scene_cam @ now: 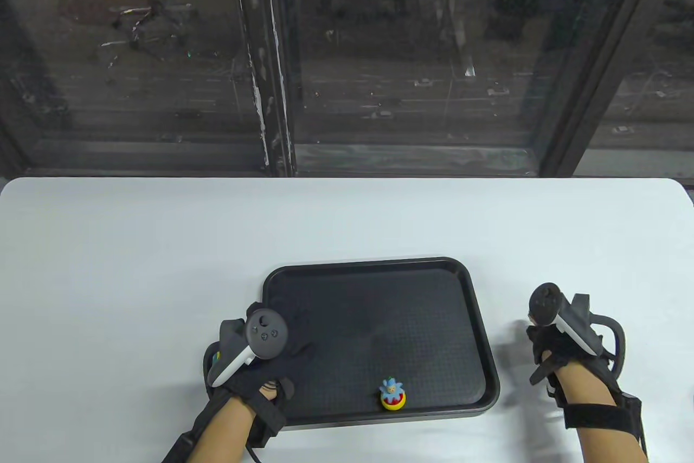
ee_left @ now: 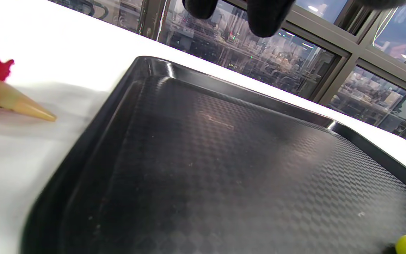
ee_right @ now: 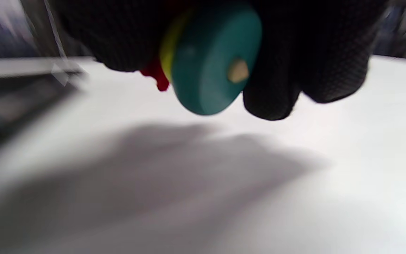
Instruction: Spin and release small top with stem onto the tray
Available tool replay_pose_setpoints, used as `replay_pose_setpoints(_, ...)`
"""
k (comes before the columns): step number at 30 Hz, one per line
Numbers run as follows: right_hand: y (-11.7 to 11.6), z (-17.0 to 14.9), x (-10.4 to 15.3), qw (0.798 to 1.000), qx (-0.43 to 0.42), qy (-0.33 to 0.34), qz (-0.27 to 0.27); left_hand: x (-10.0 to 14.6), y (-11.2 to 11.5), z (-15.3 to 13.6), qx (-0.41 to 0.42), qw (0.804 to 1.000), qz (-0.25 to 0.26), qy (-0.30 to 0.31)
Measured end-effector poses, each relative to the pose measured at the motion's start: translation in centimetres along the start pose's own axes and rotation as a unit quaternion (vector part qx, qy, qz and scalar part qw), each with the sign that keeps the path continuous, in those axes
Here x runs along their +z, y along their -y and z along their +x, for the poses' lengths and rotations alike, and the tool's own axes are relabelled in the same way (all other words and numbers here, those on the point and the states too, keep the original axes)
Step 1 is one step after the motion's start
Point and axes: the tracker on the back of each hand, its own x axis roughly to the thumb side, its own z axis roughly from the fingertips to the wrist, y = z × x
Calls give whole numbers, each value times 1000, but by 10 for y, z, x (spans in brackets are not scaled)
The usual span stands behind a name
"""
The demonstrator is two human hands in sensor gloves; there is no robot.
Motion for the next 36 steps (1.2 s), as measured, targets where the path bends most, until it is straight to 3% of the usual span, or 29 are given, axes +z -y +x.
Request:
replay_pose_setpoints(3, 2, 27, 12, 997, -3, 81, 9, 0, 1, 1, -4, 1000, -2, 2)
replay_pose_setpoints(6, 6, 53, 25, 986, 32, 158, -37, 0, 1, 0, -5, 1000, -1, 4)
replay_pose_setpoints(11, 5, 94, 41, 970, 58, 237, -7, 0, 1, 0, -4, 1000, -3, 3)
replay_pose_setpoints(15, -3, 123, 53, 933, 133, 333, -38, 0, 1, 1, -6, 1000, -2, 6)
replay_pose_setpoints(17, -10, 136, 59, 902, 174, 391, -51, 0, 1, 0, -4, 1000, -1, 7)
replay_pose_setpoints(18, -14, 140, 60, 896, 173, 406, -50, 0, 1, 0, -3, 1000, -1, 8)
replay_pose_setpoints(20, -18, 145, 59, 902, 161, 400, -20, 0, 1, 0, -4, 1000, -2, 9)
replay_pose_setpoints(23, -20, 152, 60, 896, 133, 422, -26, 0, 1, 1, -4, 1000, -3, 10)
replay_pose_setpoints(26, -23, 163, 68, 867, 207, 447, -74, 0, 1, 1, -2, 1000, -3, 12)
replay_pose_setpoints(28, -28, 169, 64, 848, 281, 426, -141, 0, 1, 1, -1, 1000, -3, 11)
replay_pose_setpoints(29, -25, 168, 54, 865, 316, 351, -169, 0, 1, 1, 0, 1000, -4, 9)
replay_pose_setpoints(30, -21, 166, 48, 881, 317, 316, -156, 0, 0, 0, 1, 1000, -4, 6)
replay_pose_setpoints(32, 0, 154, 40, 932, 253, 214, -145, 2, -4, -5, 9, 1000, 6, -10)
replay_pose_setpoints(34, 19, 142, 42, 955, 134, 212, -161, 5, -12, -15, 37, 998, 27, -34)
replay_pose_setpoints(36, 34, 129, 48, 967, 117, 172, -146, 7, -21, -30, 60, 995, 60, -55)
